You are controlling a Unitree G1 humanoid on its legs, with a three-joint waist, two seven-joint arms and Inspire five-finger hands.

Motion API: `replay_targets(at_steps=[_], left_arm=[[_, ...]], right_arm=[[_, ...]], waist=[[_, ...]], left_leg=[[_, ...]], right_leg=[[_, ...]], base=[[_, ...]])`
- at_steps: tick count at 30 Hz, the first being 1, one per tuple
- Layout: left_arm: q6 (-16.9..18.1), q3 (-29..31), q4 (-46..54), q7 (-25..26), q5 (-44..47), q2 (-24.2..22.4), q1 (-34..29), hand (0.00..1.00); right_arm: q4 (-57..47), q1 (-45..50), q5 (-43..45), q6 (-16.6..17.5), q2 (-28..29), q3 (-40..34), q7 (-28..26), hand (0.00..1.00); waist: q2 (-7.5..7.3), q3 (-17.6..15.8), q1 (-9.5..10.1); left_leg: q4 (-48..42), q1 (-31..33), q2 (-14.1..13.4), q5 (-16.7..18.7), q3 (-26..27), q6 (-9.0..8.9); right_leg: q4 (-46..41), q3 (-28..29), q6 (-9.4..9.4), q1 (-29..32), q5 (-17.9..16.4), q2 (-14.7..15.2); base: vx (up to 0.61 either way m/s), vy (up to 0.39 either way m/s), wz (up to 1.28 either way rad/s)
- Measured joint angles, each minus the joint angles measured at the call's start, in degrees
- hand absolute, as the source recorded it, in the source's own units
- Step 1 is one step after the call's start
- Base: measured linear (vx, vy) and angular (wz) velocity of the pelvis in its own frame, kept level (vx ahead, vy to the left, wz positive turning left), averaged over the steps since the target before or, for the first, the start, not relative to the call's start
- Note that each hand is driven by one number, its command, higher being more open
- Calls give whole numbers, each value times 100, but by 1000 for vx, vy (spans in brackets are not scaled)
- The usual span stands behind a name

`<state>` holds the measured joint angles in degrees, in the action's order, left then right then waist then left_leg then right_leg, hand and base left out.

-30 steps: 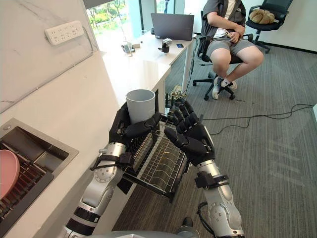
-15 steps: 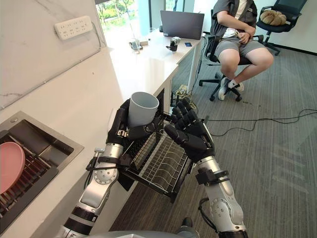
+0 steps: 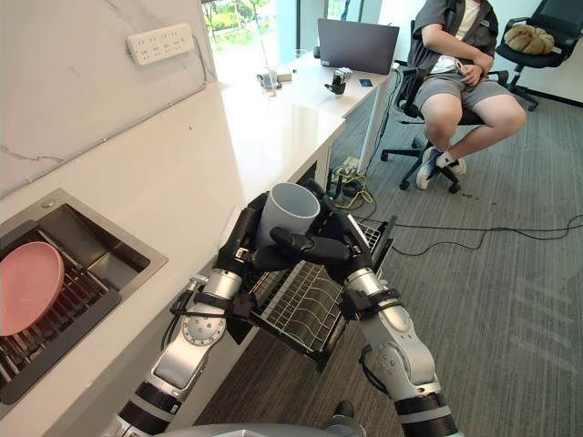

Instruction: Walk over to the sink, pick up the cup, carry it to the dishwasher, place the cup inside the dishwasher, then close the dishwasher door

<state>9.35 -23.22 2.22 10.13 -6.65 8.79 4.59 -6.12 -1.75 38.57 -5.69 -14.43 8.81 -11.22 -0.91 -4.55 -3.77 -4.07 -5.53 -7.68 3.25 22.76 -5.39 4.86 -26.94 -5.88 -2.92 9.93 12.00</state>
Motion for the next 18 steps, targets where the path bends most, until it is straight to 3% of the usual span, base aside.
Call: replay_targets(at_steps=[7,8,14,18], left_arm=[[-13,-42,4,-57,63,20,1,0],[-14,-50,4,-58,105,23,1,0],[-53,-23,15,-24,129,45,1,0],[-96,-18,105,1,220,46,1,0]], right_arm=[[110,-125,0,-97,-102,124,30,100],[133,-158,-3,-97,-114,145,47,0],[229,-304,-66,-77,-101,305,326,0],[253,-316,-132,119,53,390,773,0]], waist=[[2,7,47],[3,7,46],[6,21,120],[7,35,128]], left_leg=[[84,8,29,-78,-98,1],[96,7,31,-88,-113,1],[170,2,43,-164,-184,5],[178,-6,49,-174,-194,9]], right_leg=[[0,-94,0,-20,0,14],[0,-109,0,-26,0,15],[0,-175,2,-46,0,16],[0,-182,3,-61,-1,22]], base=[[-14,0,7],[-17,-2,12],[-9,-2,5],[0,0,0]])
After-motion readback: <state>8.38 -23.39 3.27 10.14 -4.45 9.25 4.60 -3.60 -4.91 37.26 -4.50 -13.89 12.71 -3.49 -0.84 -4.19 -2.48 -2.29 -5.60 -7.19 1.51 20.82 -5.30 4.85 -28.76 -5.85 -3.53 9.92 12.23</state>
